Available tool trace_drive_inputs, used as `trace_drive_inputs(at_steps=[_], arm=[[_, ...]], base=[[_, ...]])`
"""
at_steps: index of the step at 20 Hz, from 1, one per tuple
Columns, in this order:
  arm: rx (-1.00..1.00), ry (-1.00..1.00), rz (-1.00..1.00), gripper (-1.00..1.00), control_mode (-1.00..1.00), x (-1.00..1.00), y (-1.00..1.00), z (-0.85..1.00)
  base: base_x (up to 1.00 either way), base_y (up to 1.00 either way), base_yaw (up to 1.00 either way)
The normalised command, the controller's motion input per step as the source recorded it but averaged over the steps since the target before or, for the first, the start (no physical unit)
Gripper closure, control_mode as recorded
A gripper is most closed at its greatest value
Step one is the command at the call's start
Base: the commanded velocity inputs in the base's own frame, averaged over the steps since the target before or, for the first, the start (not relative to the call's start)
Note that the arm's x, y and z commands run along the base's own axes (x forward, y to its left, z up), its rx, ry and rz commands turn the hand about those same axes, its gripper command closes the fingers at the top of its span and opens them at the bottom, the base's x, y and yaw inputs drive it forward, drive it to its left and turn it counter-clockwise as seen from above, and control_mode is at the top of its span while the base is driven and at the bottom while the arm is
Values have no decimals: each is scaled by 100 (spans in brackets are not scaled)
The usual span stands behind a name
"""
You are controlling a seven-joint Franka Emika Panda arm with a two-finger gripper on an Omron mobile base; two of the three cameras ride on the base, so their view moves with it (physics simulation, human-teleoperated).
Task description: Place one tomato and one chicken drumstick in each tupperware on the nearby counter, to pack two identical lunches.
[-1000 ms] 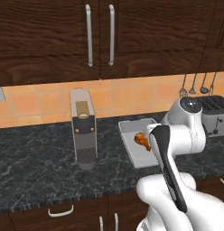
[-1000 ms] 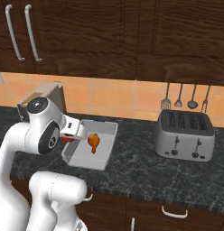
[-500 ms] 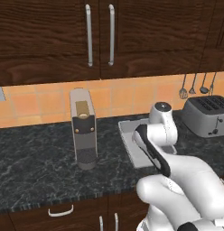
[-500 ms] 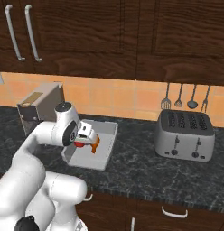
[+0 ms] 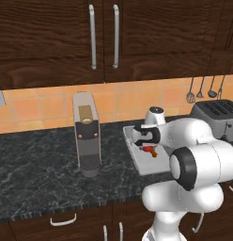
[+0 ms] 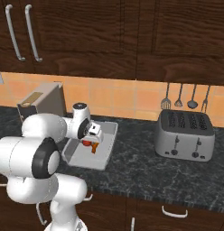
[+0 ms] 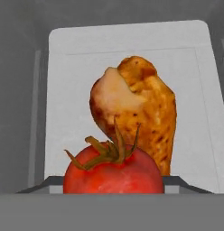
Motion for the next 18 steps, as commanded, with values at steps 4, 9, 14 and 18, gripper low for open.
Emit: trace_drive_inputs(at_steps=[4, 9, 14, 18], arm=[[0, 5, -1, 100, -100, 2, 3, -53], [2, 8, 0, -100, -100, -26, 1, -21], [2, 2, 0, -100, -100, -58, 0, -6], [0, 0, 3, -100, -100, -17, 0, 23]], base=[[0, 0, 0], [0, 0, 0], [0, 0, 0], [0, 0, 0]])
